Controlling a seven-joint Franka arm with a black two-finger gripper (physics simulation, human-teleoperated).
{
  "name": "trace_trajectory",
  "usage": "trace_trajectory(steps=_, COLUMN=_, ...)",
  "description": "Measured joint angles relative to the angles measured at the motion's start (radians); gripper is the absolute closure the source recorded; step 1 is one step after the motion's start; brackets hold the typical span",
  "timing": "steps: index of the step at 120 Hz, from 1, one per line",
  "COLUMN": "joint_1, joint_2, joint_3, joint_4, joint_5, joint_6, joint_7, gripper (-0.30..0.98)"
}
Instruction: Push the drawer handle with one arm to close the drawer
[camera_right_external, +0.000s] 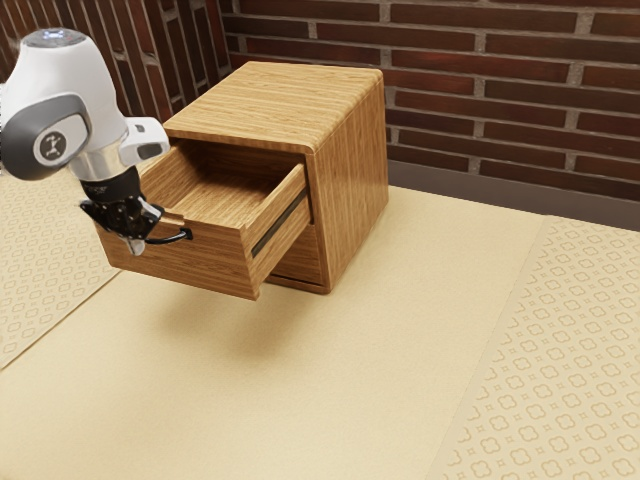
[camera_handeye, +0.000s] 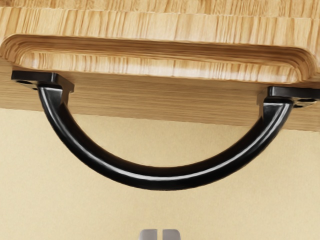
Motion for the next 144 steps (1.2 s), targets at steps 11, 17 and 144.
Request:
trace_trajectory(steps=11, joint_1=0.000, joint_2=0.017, joint_3=0.002, joint_4=0.000, joint_5=0.003, joint_6=0.016, joint_7=-0.010, gripper=0.79)
trace_trajectory(steps=17, joint_1=0.004, joint_2=0.022, joint_3=0.004, joint_4=0.000, joint_5=0.005, joint_6=0.022, joint_7=-0.015, gripper=0.79)
trace_trajectory(steps=144, joint_1=-0.014, joint_2=0.198, joint_3=0.007, joint_4=0.089, joint_5=0.121, joint_6=0.297, joint_7=-0.061, gripper=0.79)
